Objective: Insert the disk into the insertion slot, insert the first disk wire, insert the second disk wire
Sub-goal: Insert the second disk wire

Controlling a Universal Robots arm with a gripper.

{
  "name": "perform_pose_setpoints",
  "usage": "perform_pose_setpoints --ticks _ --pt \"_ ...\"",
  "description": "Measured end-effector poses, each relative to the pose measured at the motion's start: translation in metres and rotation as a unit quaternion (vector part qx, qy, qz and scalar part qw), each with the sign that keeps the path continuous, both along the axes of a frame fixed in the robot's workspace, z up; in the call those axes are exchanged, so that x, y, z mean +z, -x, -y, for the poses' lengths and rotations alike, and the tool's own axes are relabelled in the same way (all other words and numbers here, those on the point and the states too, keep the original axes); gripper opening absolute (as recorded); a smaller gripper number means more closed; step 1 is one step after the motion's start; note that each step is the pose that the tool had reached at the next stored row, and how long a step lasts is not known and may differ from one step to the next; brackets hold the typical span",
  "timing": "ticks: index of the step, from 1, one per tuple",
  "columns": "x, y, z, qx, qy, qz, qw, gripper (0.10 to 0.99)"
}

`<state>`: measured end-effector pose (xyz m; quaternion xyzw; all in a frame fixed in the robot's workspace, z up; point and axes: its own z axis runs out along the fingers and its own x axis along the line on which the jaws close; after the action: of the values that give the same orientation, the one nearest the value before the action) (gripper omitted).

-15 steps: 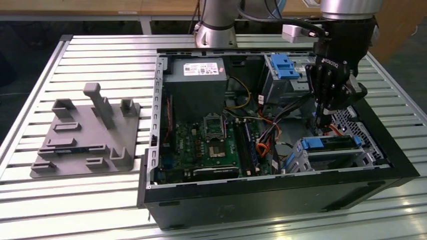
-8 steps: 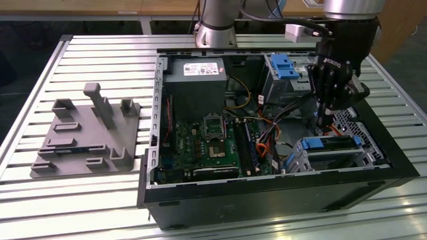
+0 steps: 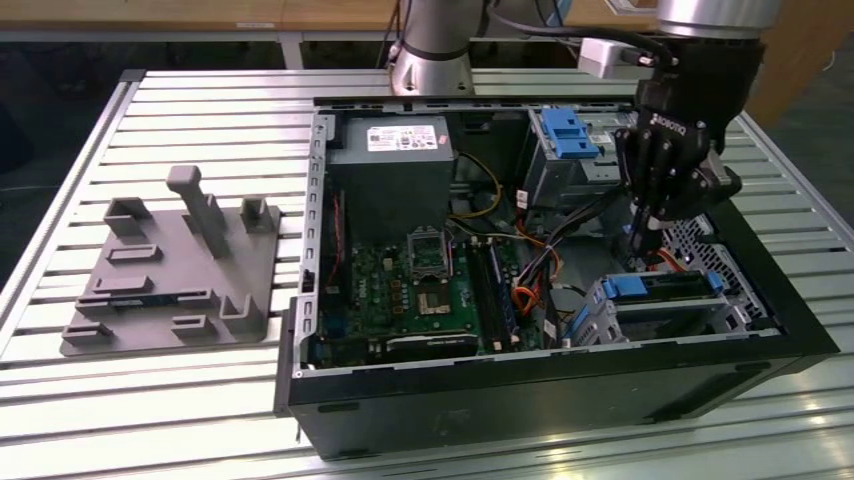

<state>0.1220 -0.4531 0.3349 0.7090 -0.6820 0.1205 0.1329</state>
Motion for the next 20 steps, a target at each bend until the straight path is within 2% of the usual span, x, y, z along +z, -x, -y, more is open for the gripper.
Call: perform_pose_setpoints --ticks 1,3,5,6,8,10,12,14,16,17,20 --pt "0.0000 -0.0009 0.0000 0.000 -0.0001 -0.0041 1.0000 0.141" --pt "0.0000 -0.0032 0.0000 0.000 0.0000 -0.0150 0.9999 0.141" --pt "0.0000 -0.0065 0.0000 0.000 0.0000 -0.0249 0.9997 0.141" --pt "0.0000 -0.0083 0.0000 0.000 0.0000 -0.0288 0.9996 0.141" --pt "0.0001 -0.0119 0.0000 0.000 0.0000 -0.0341 0.9994 0.141" --pt "0.0001 -0.0138 0.0005 -0.001 0.0000 -0.0365 0.9993 0.141" --pt "0.0000 -0.0148 0.0013 -0.003 -0.0002 -0.0378 0.9993 0.141" --pt "0.0000 -0.0155 0.0020 -0.005 -0.0004 -0.0382 0.9993 0.141" --pt "0.0001 -0.0154 0.0026 -0.007 -0.0037 -0.0382 0.9992 0.141" --pt "0.0001 -0.0155 0.0026 -0.008 -0.0092 -0.0380 0.9992 0.141" --pt "0.0000 -0.0155 0.0027 -0.009 -0.0367 -0.0353 0.9987 0.141"
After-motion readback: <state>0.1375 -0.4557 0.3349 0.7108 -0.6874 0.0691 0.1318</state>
